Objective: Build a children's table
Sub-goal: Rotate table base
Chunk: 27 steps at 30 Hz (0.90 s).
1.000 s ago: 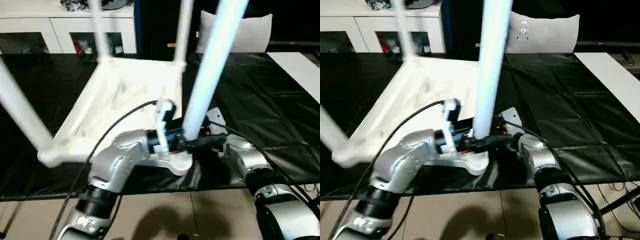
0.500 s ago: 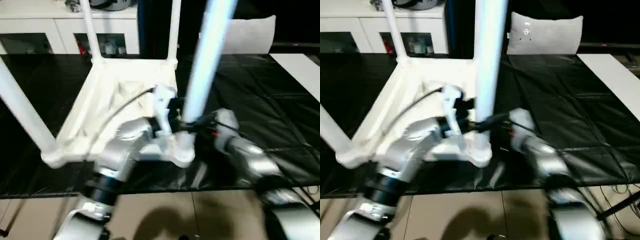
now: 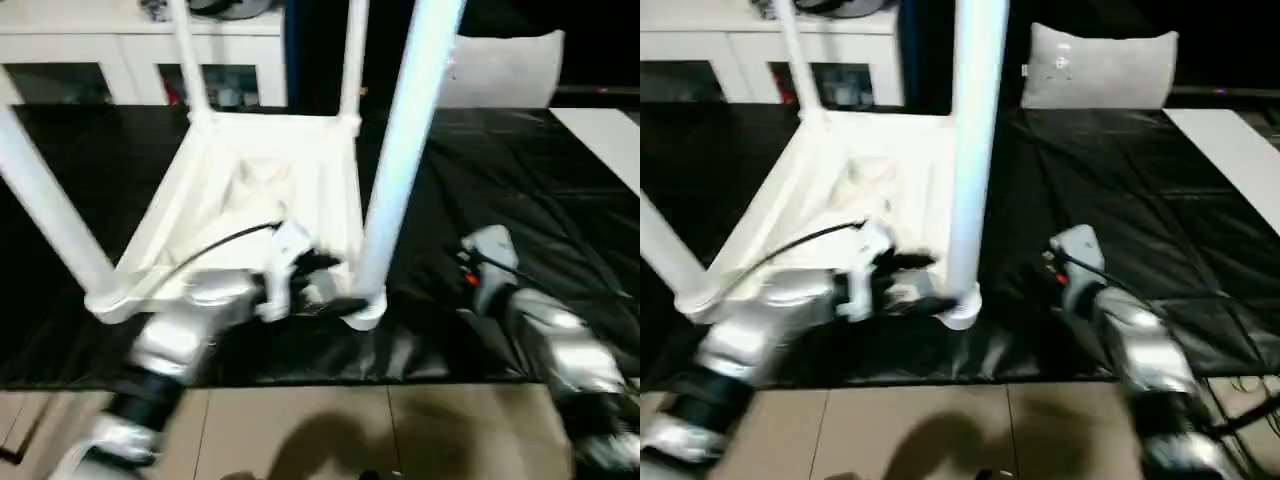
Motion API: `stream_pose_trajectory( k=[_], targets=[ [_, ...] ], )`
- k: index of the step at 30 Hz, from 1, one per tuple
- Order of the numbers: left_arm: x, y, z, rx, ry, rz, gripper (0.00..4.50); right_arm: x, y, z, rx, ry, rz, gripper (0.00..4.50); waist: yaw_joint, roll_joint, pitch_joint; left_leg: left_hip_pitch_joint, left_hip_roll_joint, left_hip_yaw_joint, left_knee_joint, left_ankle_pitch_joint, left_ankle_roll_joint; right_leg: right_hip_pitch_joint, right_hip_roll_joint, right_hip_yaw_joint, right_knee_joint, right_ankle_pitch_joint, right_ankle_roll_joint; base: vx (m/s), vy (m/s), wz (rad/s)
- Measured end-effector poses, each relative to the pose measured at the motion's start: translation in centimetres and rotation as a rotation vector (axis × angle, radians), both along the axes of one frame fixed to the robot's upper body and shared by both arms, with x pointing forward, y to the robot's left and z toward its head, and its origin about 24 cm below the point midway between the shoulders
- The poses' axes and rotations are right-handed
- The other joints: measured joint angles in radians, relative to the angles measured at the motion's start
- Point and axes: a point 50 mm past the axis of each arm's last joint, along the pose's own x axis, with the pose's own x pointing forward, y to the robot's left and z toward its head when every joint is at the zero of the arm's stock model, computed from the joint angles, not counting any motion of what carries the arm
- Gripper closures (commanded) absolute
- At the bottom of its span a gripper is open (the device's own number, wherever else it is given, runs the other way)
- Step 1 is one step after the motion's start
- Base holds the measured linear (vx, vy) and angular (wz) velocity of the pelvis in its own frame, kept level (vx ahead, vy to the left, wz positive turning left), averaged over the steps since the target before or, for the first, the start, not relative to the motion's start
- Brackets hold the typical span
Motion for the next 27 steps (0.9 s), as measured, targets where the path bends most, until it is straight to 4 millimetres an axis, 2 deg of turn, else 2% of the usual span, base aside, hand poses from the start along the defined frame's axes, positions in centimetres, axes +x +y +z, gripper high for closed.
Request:
stream_pose_trajectory(
  k=[1,2,6,7,16,23,24,25,27],
  targets=[
    [0.1,0.4,0.1,0.029,-0.009,-0.012,0.03,-0.5,-0.2,0.3,-0.018,0.006,0.038,0.0,0.003,0.0,0.0,0.0,0.0,0.0,0.0,0.0,0.0,0.0,0.0,0.0,0.0,0.0,0.0,0.0,0.0,0.0],
    [0.5,0.8,0.1,0.071,-0.028,-0.018,0.31,-1.0,-0.5,0.5,-0.032,0.016,0.071,0.0,0.005,0.0,0.0,0.0,0.0,0.0,0.0,0.0,0.0,0.001,0.0,0.0,0.0,0.0,0.0,0.0,0.0,0.0],
    [1.7,1.9,0.3,0.15,-0.058,-0.026,0.52,-2.4,-0.8,1.5,-0.052,0.05,0.175,0.0,0.015,0.0,0.0,0.0,0.0,-0.001,0.0,0.0,0.0,0.001,0.0,-0.001,-0.001,0.0,0.0,0.0,0.0,0.0],
    [1.7,1.9,0.3,0.151,-0.056,-0.038,0.78,-2.5,-0.8,1.7,-0.05,0.051,0.19,0.0,0.014,0.0,0.0,0.0,0.0,-0.001,0.0,0.0,0.0,0.001,0.0,-0.001,-0.001,0.0,0.0,0.0,0.0,0.0],
    [2.0,0.9,0.2,0.133,-0.035,-0.151,1.35,-3.0,-0.5,3.0,-0.037,0.063,0.255,0.0,0.018,0.003,-0.001,-0.001,0.0,-0.003,-0.002,0.0,0.0,0.002,0.0,-0.004,-0.006,0.0,0.0,0.0,0.0,0.0],
    [2.1,0.7,-0.3,0.16,-0.029,-0.192,1.91,-4.1,-0.2,3.3,-0.011,0.107,0.3,0.0,0.02,0.019,-0.008,-0.001,-0.001,-0.003,-0.005,0.0,0.0,0.004,0.001,-0.006,-0.012,0.0,0.001,0.0,0.0,0.0],
    [2.1,0.7,-0.5,0.159,-0.026,-0.195,1.97,-4.4,-0.1,3.3,-0.007,0.114,0.312,0.0,0.02,0.021,-0.009,-0.001,-0.001,-0.003,-0.005,-0.001,0.001,0.004,0.001,-0.006,-0.012,0.0,0.001,0.0,0.0,0.0],
    [2.1,0.7,-0.6,0.163,-0.02,-0.197,2.24,-4.6,0.0,3.2,-0.004,0.121,0.319,0.0,0.02,0.023,-0.01,-0.001,-0.001,-0.003,-0.005,-0.001,0.001,0.004,0.001,-0.006,-0.013,0.0,0.001,0.0,0.0,0.0],
    [2.1,1.0,-1.0,0.18,-0.005,-0.207,2.32,-4.8,0.2,3.2,0.004,0.128,0.326,0.0,0.018,0.025,-0.01,-0.001,-0.001,-0.003,-0.005,-0.001,0.001,0.004,0.001,-0.007,-0.013,0.001,0.001,0.0,0.0,0.0]
  ],
)
